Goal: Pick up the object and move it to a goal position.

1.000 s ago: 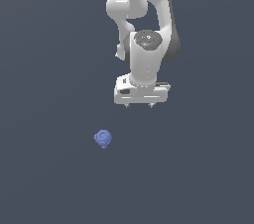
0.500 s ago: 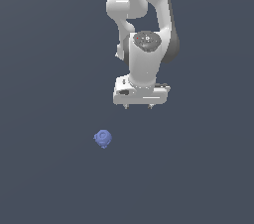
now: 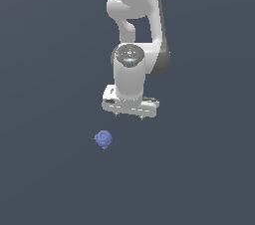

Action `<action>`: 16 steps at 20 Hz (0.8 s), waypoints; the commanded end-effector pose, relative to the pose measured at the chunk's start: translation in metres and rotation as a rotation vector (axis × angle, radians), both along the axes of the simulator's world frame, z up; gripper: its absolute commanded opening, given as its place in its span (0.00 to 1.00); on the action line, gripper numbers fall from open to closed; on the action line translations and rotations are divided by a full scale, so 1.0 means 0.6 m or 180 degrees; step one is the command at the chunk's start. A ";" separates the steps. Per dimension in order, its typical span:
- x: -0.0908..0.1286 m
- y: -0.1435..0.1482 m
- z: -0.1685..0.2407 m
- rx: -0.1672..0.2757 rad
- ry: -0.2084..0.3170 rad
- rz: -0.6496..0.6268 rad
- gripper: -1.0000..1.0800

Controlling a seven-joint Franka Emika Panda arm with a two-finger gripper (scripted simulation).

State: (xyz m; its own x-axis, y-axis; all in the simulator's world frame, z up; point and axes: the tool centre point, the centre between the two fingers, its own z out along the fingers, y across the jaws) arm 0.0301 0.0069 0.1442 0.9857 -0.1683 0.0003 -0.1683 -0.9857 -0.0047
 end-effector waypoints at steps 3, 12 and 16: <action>0.034 -0.058 -0.026 0.0008 0.0008 -0.0486 0.96; 0.080 -0.157 -0.074 -0.0003 0.0010 -0.1270 0.96; 0.088 -0.179 -0.086 -0.0010 0.0008 -0.1445 0.96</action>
